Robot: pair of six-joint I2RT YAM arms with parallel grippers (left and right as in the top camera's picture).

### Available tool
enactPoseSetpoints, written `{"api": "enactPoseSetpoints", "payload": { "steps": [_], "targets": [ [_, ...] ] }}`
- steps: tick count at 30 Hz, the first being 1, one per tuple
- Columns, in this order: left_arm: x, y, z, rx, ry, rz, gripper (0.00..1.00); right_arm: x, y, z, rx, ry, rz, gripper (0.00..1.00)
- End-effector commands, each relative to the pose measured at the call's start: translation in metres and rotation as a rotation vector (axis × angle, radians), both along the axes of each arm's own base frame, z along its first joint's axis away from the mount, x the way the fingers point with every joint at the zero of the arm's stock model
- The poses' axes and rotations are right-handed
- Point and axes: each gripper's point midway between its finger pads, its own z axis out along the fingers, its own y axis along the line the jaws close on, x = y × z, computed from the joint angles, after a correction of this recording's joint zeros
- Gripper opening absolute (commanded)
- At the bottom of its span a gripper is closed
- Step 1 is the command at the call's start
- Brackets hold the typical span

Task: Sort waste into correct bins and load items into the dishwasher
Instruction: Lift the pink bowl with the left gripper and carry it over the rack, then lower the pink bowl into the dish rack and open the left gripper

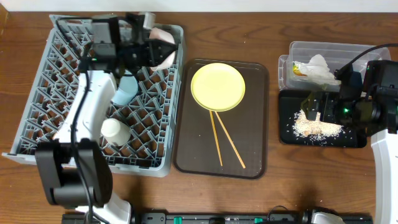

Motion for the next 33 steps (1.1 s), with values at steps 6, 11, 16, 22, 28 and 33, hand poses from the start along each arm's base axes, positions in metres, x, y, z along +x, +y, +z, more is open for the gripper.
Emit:
{"api": "enactPoseSetpoints", "payload": {
  "steps": [6,11,16,22,28,33],
  "targets": [
    [0.007,0.024,-0.023,-0.246,0.212,-0.005,0.06,0.000,-0.003,0.006,-0.003,-0.013,-0.014,0.97],
    [0.014,0.044,-0.041,-0.281,0.296,0.060,0.06,0.000,-0.003,0.006,-0.002,-0.011,-0.014,0.96],
    [0.018,0.063,-0.054,-0.303,0.347,0.112,0.06,0.000,-0.003,0.006,-0.002,-0.011,-0.014,0.96],
    [0.016,0.084,-0.055,-0.324,0.368,0.153,0.06,-0.001,-0.003,0.006,-0.001,-0.007,-0.014,0.96],
    [0.012,0.067,-0.040,-0.371,0.340,0.063,0.06,-0.002,-0.003,0.005,-0.001,-0.006,-0.014,0.96],
    [0.013,0.054,-0.029,-0.426,0.380,0.031,0.06,-0.002,-0.003,0.005,-0.001,-0.002,-0.014,0.96]
  ]
}}
